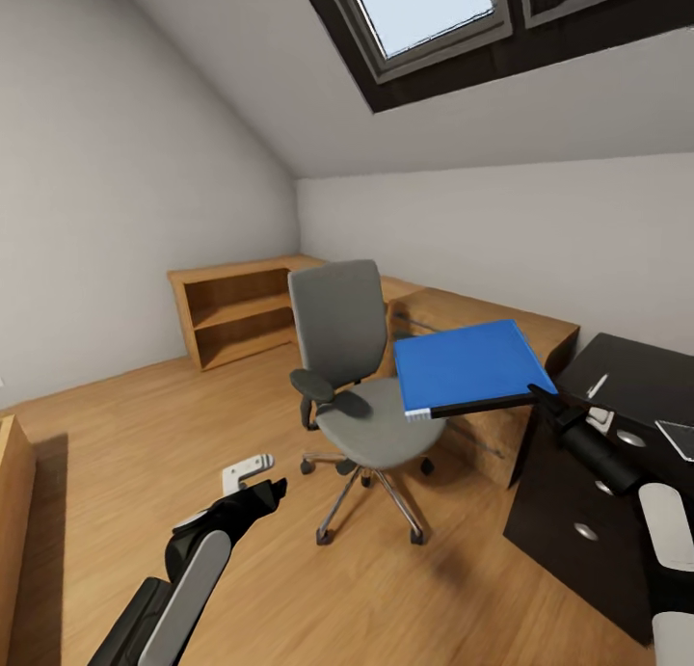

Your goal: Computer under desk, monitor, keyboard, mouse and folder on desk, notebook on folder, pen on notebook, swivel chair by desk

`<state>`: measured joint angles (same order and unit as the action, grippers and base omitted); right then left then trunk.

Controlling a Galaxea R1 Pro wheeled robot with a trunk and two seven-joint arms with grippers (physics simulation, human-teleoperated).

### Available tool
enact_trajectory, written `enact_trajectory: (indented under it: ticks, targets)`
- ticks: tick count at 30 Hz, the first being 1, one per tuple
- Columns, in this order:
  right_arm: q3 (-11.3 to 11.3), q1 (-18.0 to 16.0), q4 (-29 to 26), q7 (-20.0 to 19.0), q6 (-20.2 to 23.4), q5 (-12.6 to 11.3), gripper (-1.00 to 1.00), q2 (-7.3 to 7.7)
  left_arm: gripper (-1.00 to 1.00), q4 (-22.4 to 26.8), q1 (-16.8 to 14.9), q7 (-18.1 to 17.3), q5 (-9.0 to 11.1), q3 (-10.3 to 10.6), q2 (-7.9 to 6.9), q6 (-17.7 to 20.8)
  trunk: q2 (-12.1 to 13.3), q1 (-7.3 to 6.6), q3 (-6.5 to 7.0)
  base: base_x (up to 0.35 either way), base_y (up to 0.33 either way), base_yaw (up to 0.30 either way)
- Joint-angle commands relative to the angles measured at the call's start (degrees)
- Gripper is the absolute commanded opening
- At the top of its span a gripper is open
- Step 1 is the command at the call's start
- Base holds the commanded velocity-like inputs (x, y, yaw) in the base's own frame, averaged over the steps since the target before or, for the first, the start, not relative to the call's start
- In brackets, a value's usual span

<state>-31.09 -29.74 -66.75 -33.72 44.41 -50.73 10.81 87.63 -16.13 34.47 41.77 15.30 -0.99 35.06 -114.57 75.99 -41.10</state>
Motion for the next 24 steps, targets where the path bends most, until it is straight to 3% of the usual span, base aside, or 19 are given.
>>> enact_trajectory:
  ticks: [1, 17, 24]
  targets:
    - [-0.1, -0.1, 0.0, -0.1, 0.3, 0.0, -1.00, 0.01, 1.00, 0.1, 0.0, 0.6, 0.6, 0.2, -0.06, 0.0, 0.4, -0.23, 0.12, 0.000, 0.000, -0.184]
    - [-0.7, -0.1, 0.1, 0.3, 0.1, 0.2, -1.00, 0.09, 1.00, 0.1, 0.0, 0.6, 0.5, 1.1, 0.01, 0.0, 6.8, -3.75, 3.00, 0.000, 0.000, -0.244]
    - [-3.2, -0.1, 0.2, 2.9, -0.3, 0.3, -1.00, -0.04, 1.00, 0.1, 0.0, 0.7, 0.5, 1.9, 0.02, -0.1, 9.6, -5.29, 4.25, 0.000, 0.000, -0.263]
